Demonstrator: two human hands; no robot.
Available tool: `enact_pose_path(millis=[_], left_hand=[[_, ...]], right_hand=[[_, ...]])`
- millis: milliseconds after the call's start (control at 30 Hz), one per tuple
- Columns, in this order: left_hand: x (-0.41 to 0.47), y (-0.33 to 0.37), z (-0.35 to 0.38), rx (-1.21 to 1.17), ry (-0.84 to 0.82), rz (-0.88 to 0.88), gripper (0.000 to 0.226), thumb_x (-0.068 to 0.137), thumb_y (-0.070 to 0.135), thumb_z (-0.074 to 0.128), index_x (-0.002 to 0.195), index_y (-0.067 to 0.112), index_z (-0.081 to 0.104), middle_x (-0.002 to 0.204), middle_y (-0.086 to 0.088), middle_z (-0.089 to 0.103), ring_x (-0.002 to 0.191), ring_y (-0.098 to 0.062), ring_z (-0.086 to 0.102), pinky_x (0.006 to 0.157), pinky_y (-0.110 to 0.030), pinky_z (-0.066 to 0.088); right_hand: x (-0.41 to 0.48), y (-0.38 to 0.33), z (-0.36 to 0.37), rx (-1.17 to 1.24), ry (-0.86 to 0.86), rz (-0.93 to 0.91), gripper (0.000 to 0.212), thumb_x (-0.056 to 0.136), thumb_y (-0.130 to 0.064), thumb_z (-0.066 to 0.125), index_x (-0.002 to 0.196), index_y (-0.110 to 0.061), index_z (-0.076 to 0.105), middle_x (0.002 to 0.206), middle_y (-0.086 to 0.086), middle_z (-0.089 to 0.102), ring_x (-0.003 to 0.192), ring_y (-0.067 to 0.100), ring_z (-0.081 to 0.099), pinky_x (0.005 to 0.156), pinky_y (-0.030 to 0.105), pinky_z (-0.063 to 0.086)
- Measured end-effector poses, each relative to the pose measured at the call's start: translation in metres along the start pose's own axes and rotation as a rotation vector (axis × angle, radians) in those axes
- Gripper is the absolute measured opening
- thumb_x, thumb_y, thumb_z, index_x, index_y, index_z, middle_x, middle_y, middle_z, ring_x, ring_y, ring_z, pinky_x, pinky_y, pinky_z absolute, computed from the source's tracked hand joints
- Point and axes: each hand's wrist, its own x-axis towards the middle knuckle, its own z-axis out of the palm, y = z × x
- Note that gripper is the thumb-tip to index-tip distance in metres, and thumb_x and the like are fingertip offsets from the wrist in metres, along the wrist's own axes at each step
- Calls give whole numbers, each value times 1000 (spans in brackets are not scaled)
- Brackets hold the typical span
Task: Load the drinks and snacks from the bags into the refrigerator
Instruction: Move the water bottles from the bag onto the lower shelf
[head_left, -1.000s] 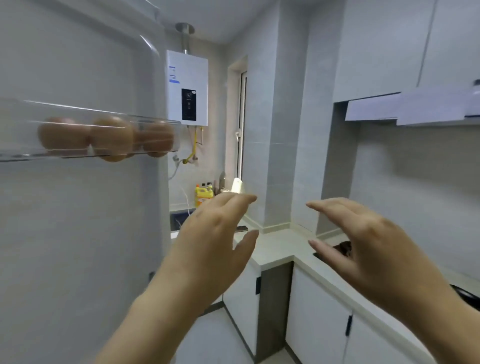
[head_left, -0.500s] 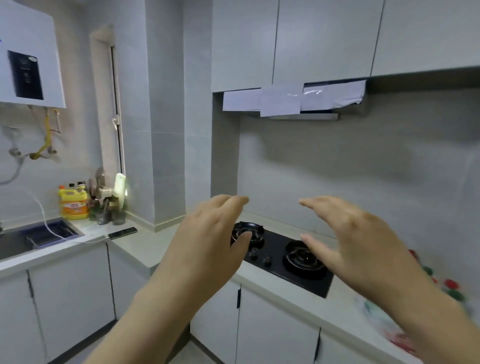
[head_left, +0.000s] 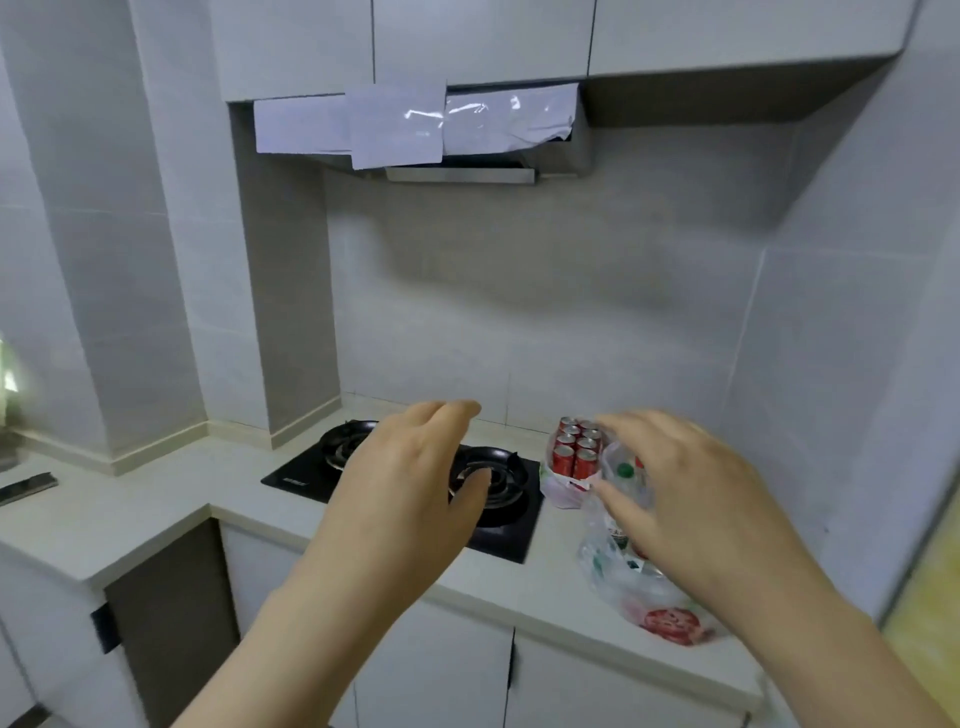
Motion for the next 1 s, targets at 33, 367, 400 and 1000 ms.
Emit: enact_pose_path(millis=[33,367,400,1000], left_hand=[[7,-2,11,-11,-18,8,52,92,37,53,141,29,37,135,15,48,121,-8,46,91,-13,31],[91,-49,103,-164,-142,111,53,92,34,55,141,28,38,135,13,50,121,-10,49,91,-18,36],[99,-54,111,-180,-156,124,52,92,34,55,141,28,38,134,13,50,120,-10,49,91,-18,36],[195,-50,286,-330,-371,181,31,88,31,56,117,19,56,110,5,60,101,-15,54,83,-29,46]], right_hand=[[4,7,5,-10,-15,29,42,87,-35,64,127,-27,55,116,-9,60,107,17,55,84,25,36],[61,51,61,-96,-80,232,45,91,-39,57,134,-37,44,128,-16,50,116,9,48,94,22,35],[66,54,67,-106,-88,257,44,90,-38,58,133,-37,46,128,-16,51,115,10,49,94,23,36],[116,177,161,-122,-249,503,46,91,-40,57,135,-33,45,130,-15,51,115,8,50,97,23,40]])
